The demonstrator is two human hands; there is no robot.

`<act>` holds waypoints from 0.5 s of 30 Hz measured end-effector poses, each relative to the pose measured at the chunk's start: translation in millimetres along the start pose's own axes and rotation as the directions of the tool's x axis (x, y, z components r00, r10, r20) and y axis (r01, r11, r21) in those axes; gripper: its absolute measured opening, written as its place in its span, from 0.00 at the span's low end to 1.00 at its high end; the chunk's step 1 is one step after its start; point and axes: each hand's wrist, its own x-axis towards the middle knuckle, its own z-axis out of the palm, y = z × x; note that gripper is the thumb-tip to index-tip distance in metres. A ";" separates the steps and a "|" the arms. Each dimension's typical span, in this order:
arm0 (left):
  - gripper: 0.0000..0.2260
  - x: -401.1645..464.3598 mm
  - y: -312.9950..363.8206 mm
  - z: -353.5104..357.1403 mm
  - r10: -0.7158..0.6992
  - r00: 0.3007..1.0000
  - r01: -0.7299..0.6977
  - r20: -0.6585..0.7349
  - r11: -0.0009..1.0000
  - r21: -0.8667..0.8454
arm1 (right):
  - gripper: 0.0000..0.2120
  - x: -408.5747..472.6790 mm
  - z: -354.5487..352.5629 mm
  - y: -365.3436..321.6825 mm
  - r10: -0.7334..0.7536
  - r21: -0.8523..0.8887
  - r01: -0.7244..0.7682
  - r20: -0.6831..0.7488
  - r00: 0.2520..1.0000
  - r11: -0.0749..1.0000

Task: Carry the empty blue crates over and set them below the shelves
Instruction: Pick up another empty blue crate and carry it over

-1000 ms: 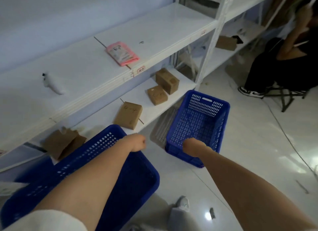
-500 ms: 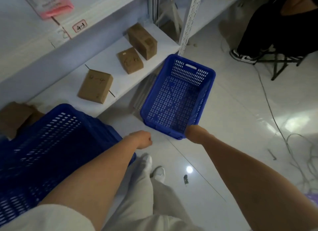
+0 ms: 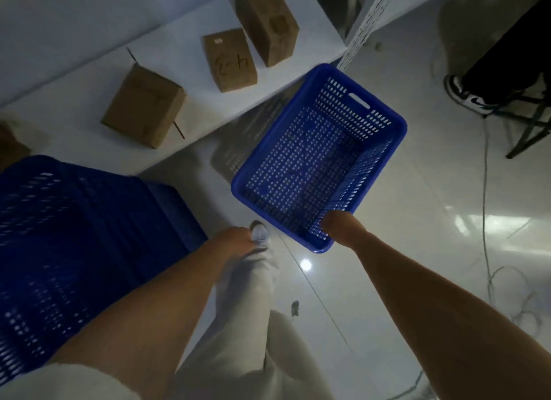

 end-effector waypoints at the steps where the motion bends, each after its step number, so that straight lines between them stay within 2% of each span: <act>1: 0.20 6.7 1.5 -4.2 -0.012 1.000 0.012 -0.002 0.999 -0.046 | 0.16 9.4 -7.0 -1.1 0.003 0.015 -0.003 0.013 1.000 1.000; 4: 0.18 26.6 7.8 -16.9 -0.058 0.998 0.058 -0.002 0.993 -0.102 | 0.16 37.0 -31.1 -3.8 -0.026 0.032 0.026 0.012 1.000 0.999; 7: 0.16 45.2 13.5 -24.6 -0.104 0.994 0.098 -0.030 0.983 -0.156 | 0.15 62.8 -58.2 -6.3 -0.032 0.079 0.036 -0.054 0.998 0.996; 9: 0.16 55.2 17.7 -25.7 -0.119 0.993 0.111 -0.028 0.975 -0.190 | 0.14 83.8 -70.0 -1.7 -0.053 0.000 0.053 -0.035 0.998 0.999; 11: 0.15 67.7 18.4 -21.6 -0.135 0.990 0.124 -0.033 0.968 -0.216 | 0.14 107.1 -79.7 5.2 -0.086 -0.035 0.085 -0.040 0.995 0.996; 15: 0.12 101.4 15.0 4.7 -0.206 0.977 0.179 -0.047 0.925 -0.335 | 0.14 151.7 -101.4 22.9 -0.050 0.018 0.051 -0.055 0.997 0.999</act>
